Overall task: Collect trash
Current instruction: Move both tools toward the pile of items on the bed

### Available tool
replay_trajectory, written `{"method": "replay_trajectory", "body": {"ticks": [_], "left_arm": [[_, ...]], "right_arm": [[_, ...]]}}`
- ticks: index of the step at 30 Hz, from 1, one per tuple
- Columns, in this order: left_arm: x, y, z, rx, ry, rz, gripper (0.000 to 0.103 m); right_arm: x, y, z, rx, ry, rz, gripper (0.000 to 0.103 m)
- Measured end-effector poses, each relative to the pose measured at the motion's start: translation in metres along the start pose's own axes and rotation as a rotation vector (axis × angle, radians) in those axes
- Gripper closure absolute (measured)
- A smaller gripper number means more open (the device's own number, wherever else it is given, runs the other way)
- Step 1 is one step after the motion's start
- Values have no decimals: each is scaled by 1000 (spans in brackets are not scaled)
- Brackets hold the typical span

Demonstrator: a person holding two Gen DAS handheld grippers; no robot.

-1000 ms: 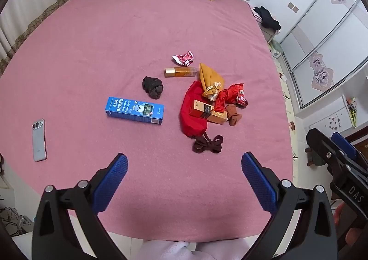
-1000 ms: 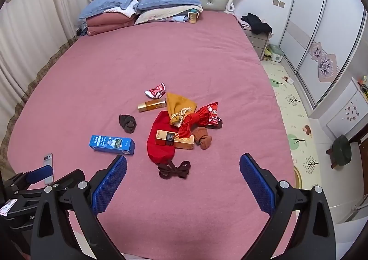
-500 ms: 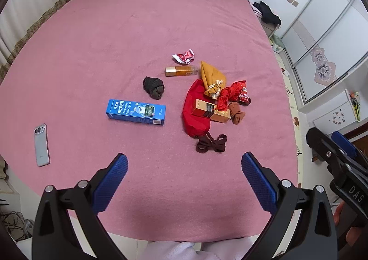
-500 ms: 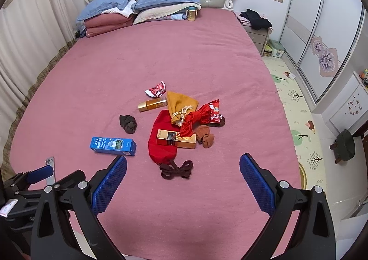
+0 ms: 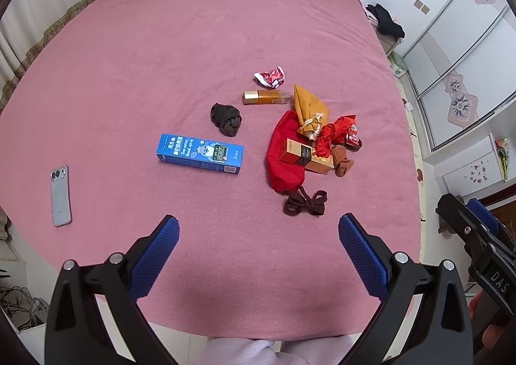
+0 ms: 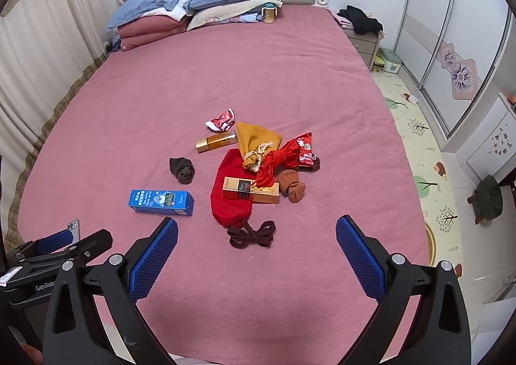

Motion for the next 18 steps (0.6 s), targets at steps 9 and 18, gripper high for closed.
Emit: {"method": "replay_trajectory", "body": {"ticks": [9,18], "left_arm": [[10,-3,8,-46,4,34,4],[24,-8,12,-88,1,73,4]], "right_arm": [[10,1,1,3,-24,26,9],[22,0,7,-25,-46,54,9]]}}
Point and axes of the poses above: each gripper's, at about its wrist camera, not at the fingertips, and x roughly the way its jaws point, z to its left, y to its underside, the point moved 3 cm from there along x, roughly the way its jaws point, and after that the axes turned 10 degrees about -x, right-handed, at the moved point
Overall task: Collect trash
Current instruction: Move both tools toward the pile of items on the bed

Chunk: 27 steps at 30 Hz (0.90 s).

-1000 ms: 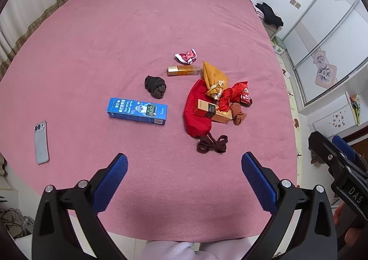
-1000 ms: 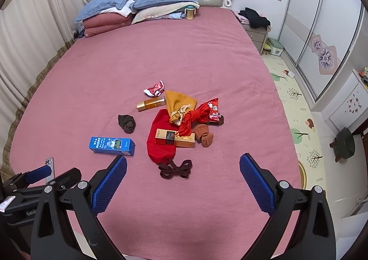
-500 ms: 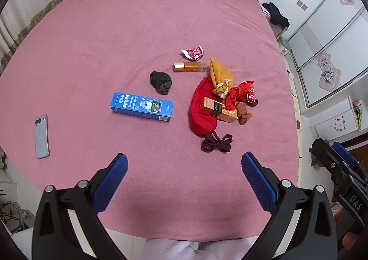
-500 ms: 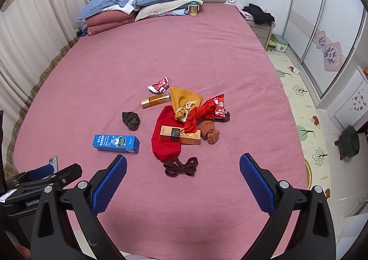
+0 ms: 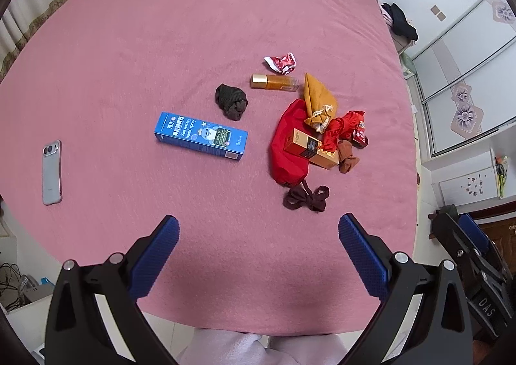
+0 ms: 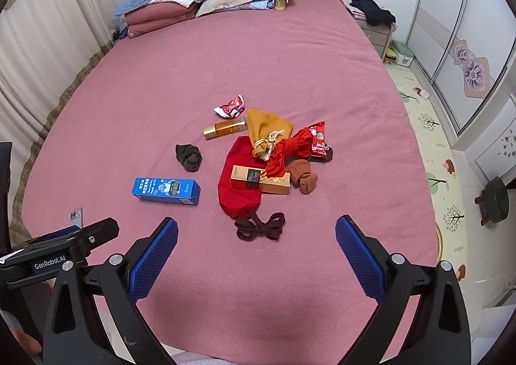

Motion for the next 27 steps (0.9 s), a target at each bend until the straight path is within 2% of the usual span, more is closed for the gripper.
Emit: {"method": "replay_trajectory", "body": {"ticks": [16,27], "left_arm": [[22,-18,-4,-57,-20,31,4],[37,-29,-5,-114,-46,35,4]], "right_arm": [[16,-17,1,-40,-57,18,9],[41,-33,1,-104,-95,53,9]]}}
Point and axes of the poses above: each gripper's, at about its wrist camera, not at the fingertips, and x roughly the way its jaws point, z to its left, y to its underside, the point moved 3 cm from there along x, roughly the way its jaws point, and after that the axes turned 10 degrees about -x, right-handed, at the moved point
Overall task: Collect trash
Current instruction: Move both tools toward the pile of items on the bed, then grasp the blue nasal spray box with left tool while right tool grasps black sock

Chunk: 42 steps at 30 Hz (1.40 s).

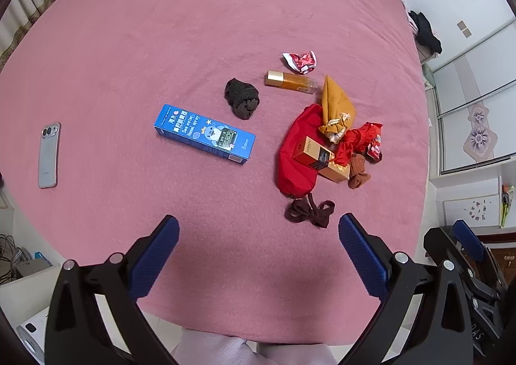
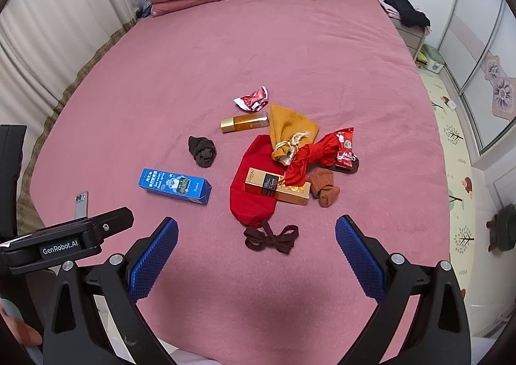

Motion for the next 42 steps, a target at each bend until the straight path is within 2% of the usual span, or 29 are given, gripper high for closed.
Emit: {"method": "replay_trajectory", "body": {"ticks": [9,20,29,38,42], "left_arm": [[4,-6,-7,-6,-9,-4,4],[15,-14,-9,-19,-35,-7,4],[66,-36,13,-177,-24,71,4],[146,-68,45,-370,-104,105,4],[183,-81,57,-454,-111,124,4]], "right_arm": [[2,-13,-5,-27,-6,-12,9],[19,-15,-10,-27,-15,5,9],[62,-34,-5,-115,-62,-10,9],[132,-63,1,-207,-121,9,9],[164,-75,3,-220,-135,32,9]]}}
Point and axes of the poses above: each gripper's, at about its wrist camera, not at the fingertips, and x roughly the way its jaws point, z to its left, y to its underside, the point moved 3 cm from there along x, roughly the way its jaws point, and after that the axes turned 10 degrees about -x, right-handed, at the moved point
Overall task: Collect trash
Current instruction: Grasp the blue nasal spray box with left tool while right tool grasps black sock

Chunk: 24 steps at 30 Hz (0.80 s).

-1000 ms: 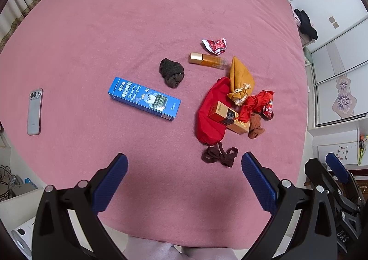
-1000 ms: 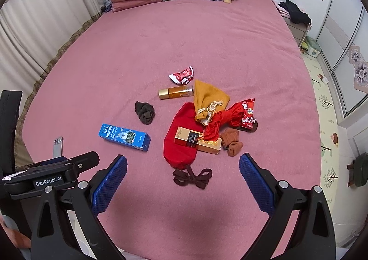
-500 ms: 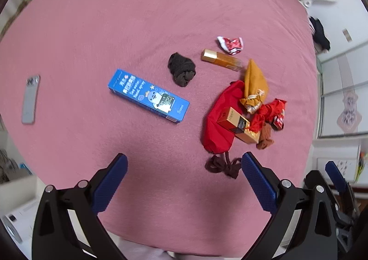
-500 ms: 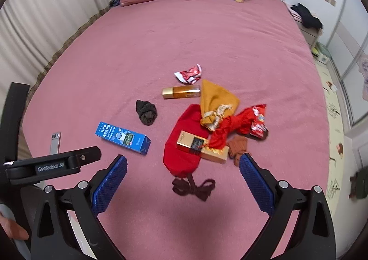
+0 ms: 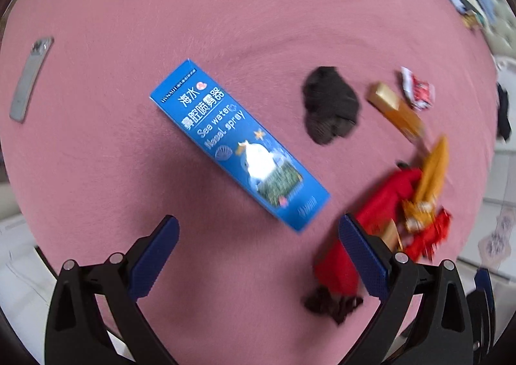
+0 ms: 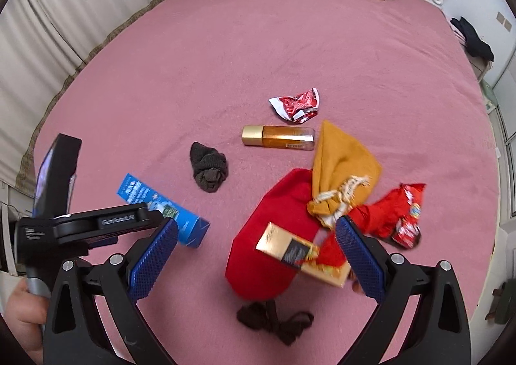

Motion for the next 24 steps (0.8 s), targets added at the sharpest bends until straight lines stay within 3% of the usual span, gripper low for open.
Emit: {"method": "replay_trajectory", "body": {"ticks": [11,16,20,24], "left_arm": [[71,-42,-10,-110,-6,20,5],[83,-49,-6,-130,-34,26,31],[84,-55,-2,-116,-2,33,39],[75,-59,6,-53,2,7,47]], "right_arm": [[64,-22,-4,-27,-29,28,9],[88,-28,0,-15,-60,48,12],[106,-33,8,-18,-89,60,13],[130,-38,17,-10,-133,93,22]]}}
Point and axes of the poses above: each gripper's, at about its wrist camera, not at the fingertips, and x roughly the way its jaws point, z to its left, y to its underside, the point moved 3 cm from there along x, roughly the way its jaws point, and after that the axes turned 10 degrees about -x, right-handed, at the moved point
